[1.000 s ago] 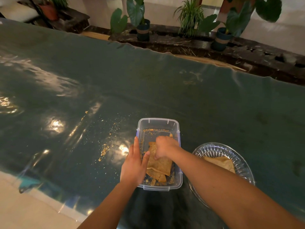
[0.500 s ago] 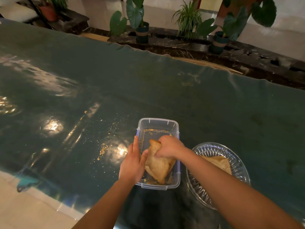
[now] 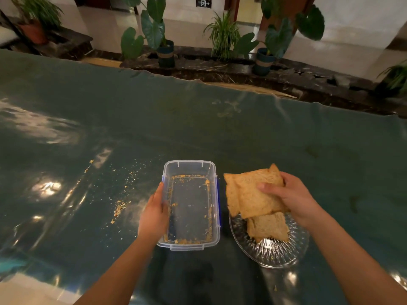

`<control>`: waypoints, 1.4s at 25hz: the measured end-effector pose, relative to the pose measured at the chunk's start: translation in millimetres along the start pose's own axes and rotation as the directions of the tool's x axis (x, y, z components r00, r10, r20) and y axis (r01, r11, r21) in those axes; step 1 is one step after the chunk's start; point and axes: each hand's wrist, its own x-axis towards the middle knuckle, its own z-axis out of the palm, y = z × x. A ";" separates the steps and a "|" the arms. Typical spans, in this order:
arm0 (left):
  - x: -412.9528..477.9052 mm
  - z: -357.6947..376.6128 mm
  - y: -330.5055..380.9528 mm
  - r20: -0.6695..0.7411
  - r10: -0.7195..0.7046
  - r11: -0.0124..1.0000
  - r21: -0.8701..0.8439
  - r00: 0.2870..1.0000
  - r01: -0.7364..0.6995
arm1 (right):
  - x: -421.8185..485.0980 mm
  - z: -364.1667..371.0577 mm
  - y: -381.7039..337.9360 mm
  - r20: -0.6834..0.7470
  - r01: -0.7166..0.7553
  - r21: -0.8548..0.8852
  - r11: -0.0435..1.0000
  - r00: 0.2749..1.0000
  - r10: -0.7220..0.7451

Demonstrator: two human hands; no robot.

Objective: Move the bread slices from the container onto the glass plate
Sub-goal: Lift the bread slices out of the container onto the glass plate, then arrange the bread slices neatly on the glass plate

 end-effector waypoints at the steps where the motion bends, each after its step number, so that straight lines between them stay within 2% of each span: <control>1: 5.6 -3.2 0.3 0.007 0.014 1.000 0.019 1.000 -0.014 | -3.6 -11.2 8.1 0.001 -0.013 0.023 1.000 1.000 0.013; 5: 31.4 -16.7 -1.1 0.038 -0.009 0.994 0.113 0.999 0.005 | -9.6 -34.3 48.3 0.010 -0.122 0.071 0.990 0.993 0.122; 9: 49.7 -29.9 -7.2 0.059 -0.012 0.987 0.163 0.998 0.002 | -10.4 -41.4 79.8 -0.106 -0.193 0.018 0.981 0.975 0.194; 13: 65.6 -38.0 -14.6 0.044 0.006 0.981 0.195 0.999 -0.014 | -8.5 -41.6 92.5 -0.225 -0.222 -0.159 0.962 0.957 0.183; 17: 67.7 -35.2 -16.6 0.049 0.015 0.980 0.199 0.999 -0.025 | -4.6 -41.5 97.7 -0.298 -0.234 -0.255 0.938 0.942 0.154; 20: 59.0 -35.4 -8.6 -0.062 0.033 0.970 0.242 0.998 -0.017 | -4.0 -43.3 103.3 -0.319 -0.249 -0.301 0.921 0.936 0.149; 22: 46.0 -31.9 12.7 -0.168 0.134 0.960 0.268 0.977 -0.085 | -5.1 -46.1 107.8 -0.334 -0.254 -0.293 0.922 0.930 0.150; 25: 16.8 -18.9 64.1 -0.240 0.361 0.912 0.291 0.901 -0.288 | -8.2 -50.8 115.0 -0.347 -0.257 -0.245 0.935 0.924 0.163; 27: -5.7 0.1 96.1 -0.166 0.512 0.843 0.286 0.843 -0.456 | -10.3 -53.3 117.4 -0.340 -0.250 -0.224 0.942 0.926 0.165; 29: -26.1 27.9 121.2 0.001 0.546 0.822 0.193 0.838 -0.536 | -9.9 -54.1 118.8 -0.332 -0.242 -0.212 0.947 0.929 0.163; 30: -35.3 42.1 133.3 0.114 0.473 0.870 0.098 0.873 -0.484 | -9.4 -53.7 119.6 -0.330 -0.236 -0.208 0.949 0.931 0.159; 31: -42.8 56.4 144.3 0.246 0.346 0.934 -0.001 0.905 -0.357 | -9.1 -53.4 120.5 -0.330 -0.230 -0.207 0.951 0.931 0.154; 32: -48.3 69.5 153.3 0.372 0.203 0.979 -0.091 0.906 -0.182 | -8.8 -52.6 121.6 -0.332 -0.227 -0.211 0.951 0.931 0.149; 34: -52.6 90.5 166.1 0.536 0.011 0.969 -0.213 0.844 0.122 | -7.7 -51.4 124.0 -0.337 -0.221 -0.217 0.951 0.931 0.140; 35: -53.8 98.4 169.9 0.553 -0.015 0.952 -0.246 0.833 0.181 | -7.1 -51.1 125.6 -0.338 -0.216 -0.216 0.952 0.931 0.135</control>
